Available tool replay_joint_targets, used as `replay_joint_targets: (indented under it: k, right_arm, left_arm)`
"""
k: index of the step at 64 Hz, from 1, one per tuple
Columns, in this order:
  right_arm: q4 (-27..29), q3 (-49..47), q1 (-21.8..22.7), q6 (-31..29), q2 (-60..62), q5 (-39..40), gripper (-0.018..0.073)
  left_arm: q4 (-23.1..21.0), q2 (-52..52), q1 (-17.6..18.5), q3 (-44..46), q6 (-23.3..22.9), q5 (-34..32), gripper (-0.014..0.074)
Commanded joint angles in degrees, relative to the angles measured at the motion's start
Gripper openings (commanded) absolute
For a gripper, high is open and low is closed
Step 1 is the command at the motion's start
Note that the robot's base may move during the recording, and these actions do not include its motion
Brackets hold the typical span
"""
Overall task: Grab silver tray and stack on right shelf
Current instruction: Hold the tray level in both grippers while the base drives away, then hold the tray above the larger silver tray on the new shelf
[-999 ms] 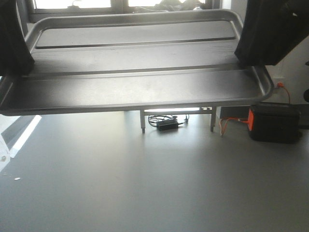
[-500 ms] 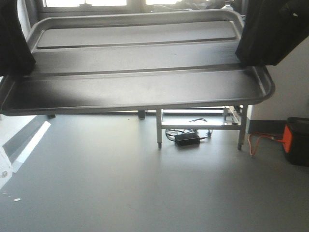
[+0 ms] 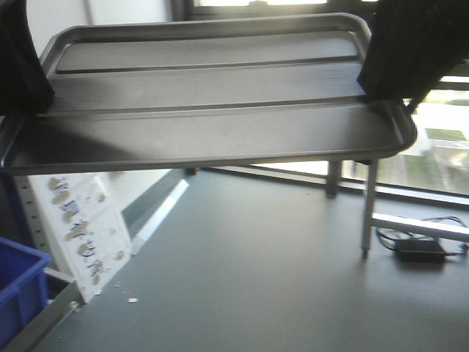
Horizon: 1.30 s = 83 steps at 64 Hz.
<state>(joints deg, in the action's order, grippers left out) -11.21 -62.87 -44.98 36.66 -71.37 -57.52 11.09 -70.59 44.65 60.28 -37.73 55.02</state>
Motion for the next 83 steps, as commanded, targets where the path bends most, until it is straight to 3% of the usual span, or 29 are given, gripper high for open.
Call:
replay_joint_targets:
  k: [1,83]
  right_arm:
    - [-1.6,-1.6,-0.28,-1.5,1.76,3.32,0.005]
    - [-1.6,-1.6,-0.28,-1.5,1.76,3.32,0.005]
  left_arm:
    - [1.17,1.26,0.65,1.65,1.33,-1.38,-0.0093]
    - [1.17,1.26,0.65,1.65,1.33,-1.38,-0.0093]
